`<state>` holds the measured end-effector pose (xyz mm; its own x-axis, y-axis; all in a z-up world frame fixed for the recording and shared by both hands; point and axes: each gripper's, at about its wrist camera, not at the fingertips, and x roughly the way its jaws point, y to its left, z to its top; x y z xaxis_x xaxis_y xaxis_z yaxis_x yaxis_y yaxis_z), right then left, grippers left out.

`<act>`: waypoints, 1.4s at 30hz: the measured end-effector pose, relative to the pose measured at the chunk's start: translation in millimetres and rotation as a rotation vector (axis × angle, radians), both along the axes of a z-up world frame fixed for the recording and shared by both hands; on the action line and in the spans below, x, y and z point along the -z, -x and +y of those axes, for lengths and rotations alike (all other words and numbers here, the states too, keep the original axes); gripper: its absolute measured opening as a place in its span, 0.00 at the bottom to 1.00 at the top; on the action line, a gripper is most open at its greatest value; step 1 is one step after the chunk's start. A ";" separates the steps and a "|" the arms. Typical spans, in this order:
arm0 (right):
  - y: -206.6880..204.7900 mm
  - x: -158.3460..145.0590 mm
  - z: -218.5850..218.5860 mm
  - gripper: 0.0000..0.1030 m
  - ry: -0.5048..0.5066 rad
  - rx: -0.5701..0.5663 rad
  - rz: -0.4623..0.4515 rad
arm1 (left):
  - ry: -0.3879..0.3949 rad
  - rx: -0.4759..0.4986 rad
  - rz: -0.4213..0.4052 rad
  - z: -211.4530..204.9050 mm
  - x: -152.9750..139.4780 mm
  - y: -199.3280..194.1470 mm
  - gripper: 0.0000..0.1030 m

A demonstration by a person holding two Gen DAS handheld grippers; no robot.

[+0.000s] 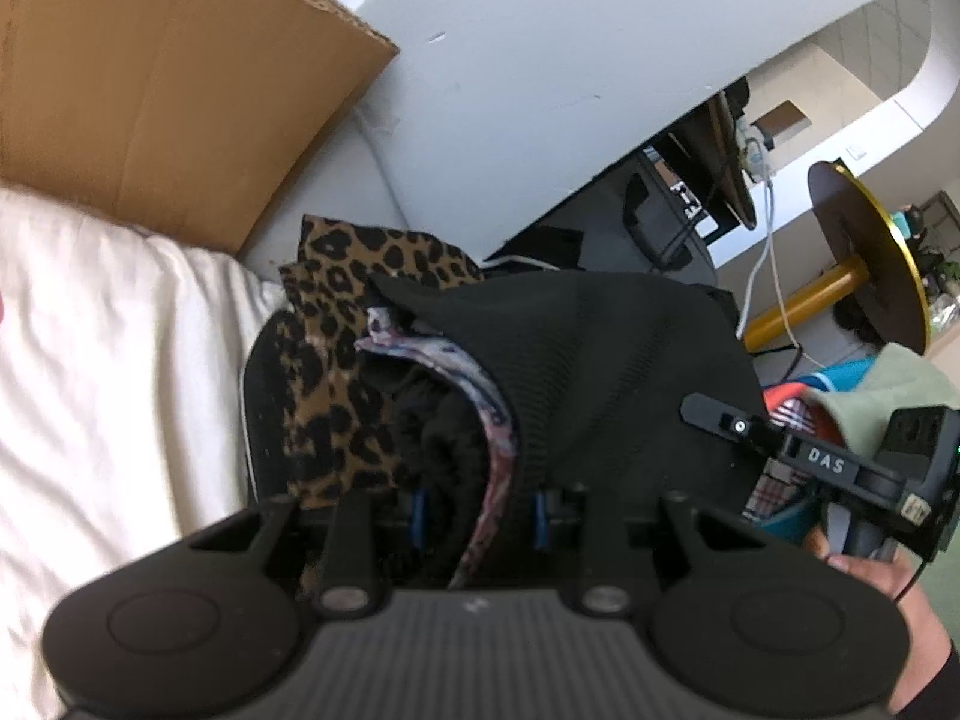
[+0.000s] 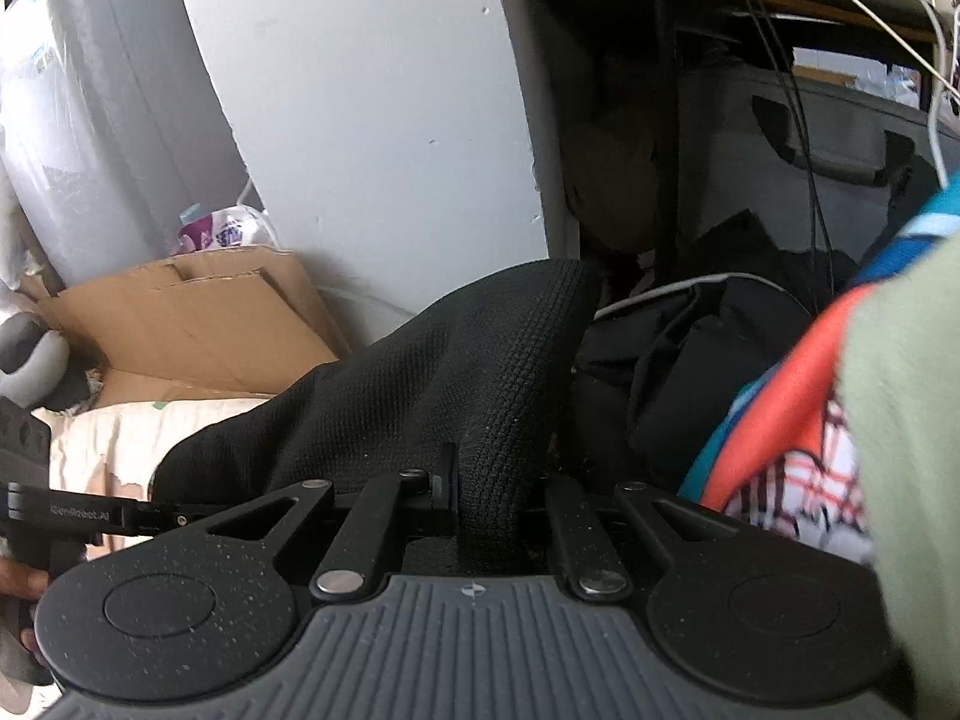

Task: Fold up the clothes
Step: 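Lower the shorts onto the leopard-print garment with both grippers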

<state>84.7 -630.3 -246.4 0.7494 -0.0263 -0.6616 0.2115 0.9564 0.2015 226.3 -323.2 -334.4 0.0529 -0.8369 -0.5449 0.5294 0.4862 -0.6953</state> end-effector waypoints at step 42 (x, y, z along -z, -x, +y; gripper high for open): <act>-53.5 64.6 3.9 0.53 0.144 0.116 0.015 | -0.113 -0.105 0.110 -33.1 25.8 -58.5 0.51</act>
<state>138.2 -626.4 -311.0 0.7257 -0.2070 -0.6561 0.3238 0.9442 0.0604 284.9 -356.3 -360.2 0.0719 -0.7627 -0.6427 0.3954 0.6134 -0.6837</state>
